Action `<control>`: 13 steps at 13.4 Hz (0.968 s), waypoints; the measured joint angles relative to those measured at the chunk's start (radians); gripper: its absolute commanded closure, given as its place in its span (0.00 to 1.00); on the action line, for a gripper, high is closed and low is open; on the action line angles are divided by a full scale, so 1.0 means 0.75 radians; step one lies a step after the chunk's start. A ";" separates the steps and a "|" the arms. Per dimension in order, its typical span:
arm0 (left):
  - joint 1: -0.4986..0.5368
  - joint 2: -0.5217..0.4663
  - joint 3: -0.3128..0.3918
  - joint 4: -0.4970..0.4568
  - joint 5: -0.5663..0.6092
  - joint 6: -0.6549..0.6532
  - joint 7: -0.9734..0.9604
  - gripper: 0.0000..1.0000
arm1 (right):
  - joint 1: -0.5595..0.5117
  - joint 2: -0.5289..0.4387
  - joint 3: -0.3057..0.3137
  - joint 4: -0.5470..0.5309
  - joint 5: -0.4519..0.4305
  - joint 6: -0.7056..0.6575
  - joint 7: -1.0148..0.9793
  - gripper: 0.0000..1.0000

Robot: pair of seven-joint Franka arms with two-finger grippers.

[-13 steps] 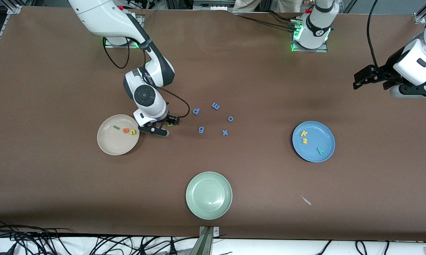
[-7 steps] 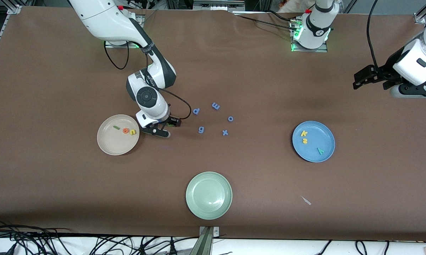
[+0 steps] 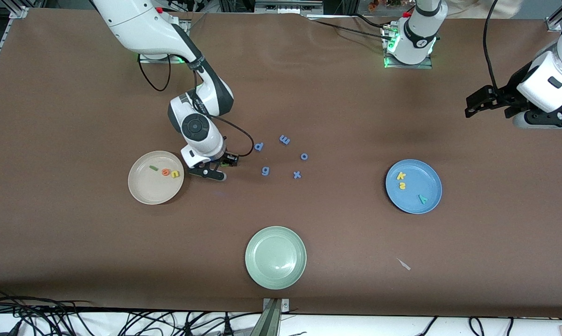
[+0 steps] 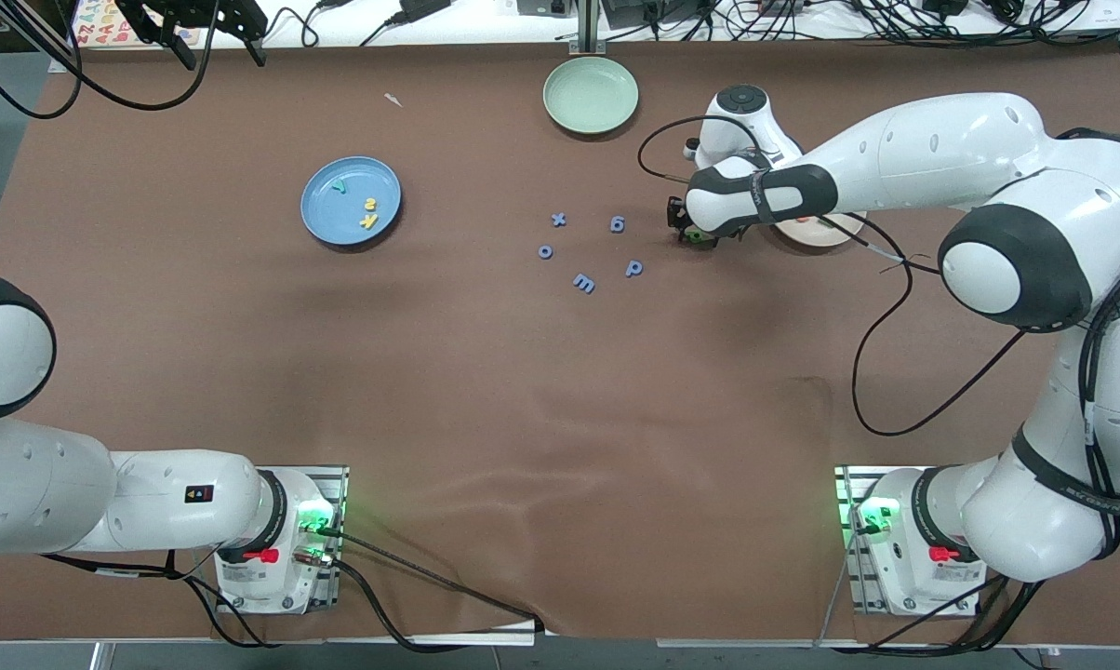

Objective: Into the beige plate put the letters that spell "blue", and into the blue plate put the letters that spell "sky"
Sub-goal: 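Grasp the green p letter with the right gripper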

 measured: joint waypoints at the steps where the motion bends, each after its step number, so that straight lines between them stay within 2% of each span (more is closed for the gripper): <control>1: 0.000 0.000 0.000 0.000 0.000 0.000 0.000 0.00 | 0.001 0.000 0.001 0.001 0.000 0.004 0.000 0.53; 4: -0.001 0.000 -0.002 0.000 0.000 0.000 0.000 0.00 | 0.002 0.000 0.003 0.008 -0.001 0.007 -0.001 0.69; 5: -0.001 0.000 -0.002 0.000 0.000 0.000 0.000 0.00 | 0.002 -0.001 0.004 0.010 -0.001 0.005 -0.001 0.72; 13: -0.001 0.000 -0.002 0.000 0.000 0.000 0.000 0.00 | -0.021 -0.019 -0.008 0.029 -0.003 -0.022 -0.089 0.73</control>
